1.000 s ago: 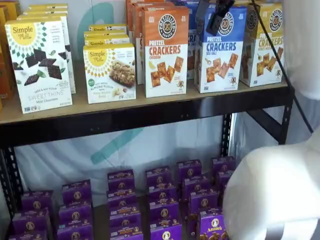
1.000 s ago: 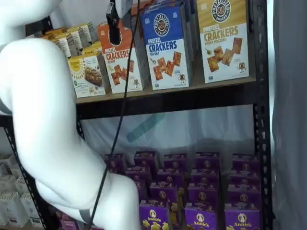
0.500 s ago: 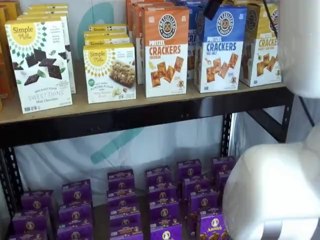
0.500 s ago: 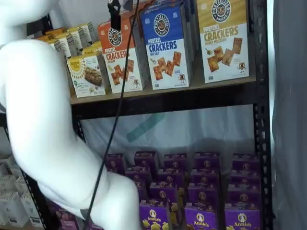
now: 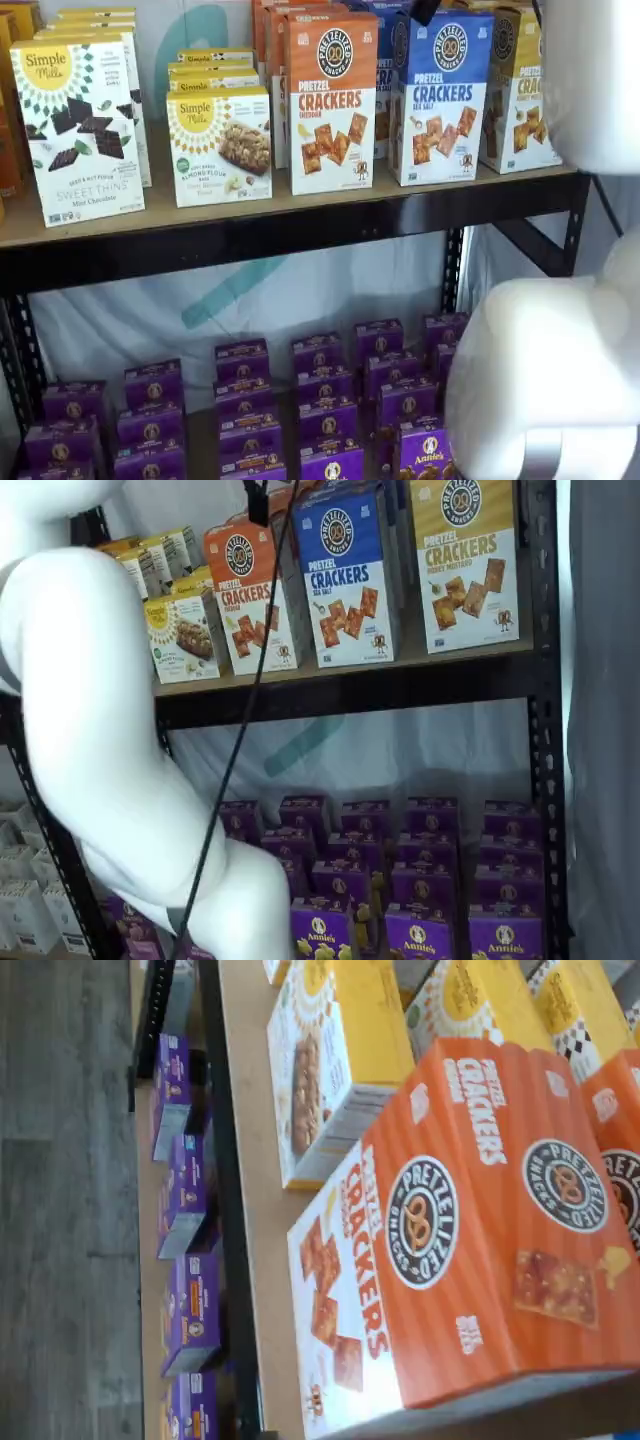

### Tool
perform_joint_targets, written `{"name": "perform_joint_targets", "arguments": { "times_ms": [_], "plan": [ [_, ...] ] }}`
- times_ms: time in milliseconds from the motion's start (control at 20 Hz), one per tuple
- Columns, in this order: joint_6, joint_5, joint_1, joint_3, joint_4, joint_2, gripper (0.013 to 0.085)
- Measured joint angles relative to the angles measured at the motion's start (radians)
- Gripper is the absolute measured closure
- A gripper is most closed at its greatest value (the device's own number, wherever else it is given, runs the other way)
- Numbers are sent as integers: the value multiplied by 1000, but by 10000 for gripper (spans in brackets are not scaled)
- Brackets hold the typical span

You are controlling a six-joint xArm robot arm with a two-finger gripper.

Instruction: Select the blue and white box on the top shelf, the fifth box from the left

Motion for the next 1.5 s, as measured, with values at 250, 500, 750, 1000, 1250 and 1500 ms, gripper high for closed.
{"name": "perform_joint_targets", "arguments": {
  "times_ms": [250,500,750,1000,1250,1500],
  "plan": [
    [-25,-1,1,-55,-32,80,130],
    [-42,9,-6,-107,-50,137,130],
    [-55,24,-1,-164,-92,192,130],
    [-61,8,8,-183,-116,222,130],
    [-68,-9,24,-204,-160,255,130],
    [-71,24,33,-250,-196,298,130]
  ]
}}
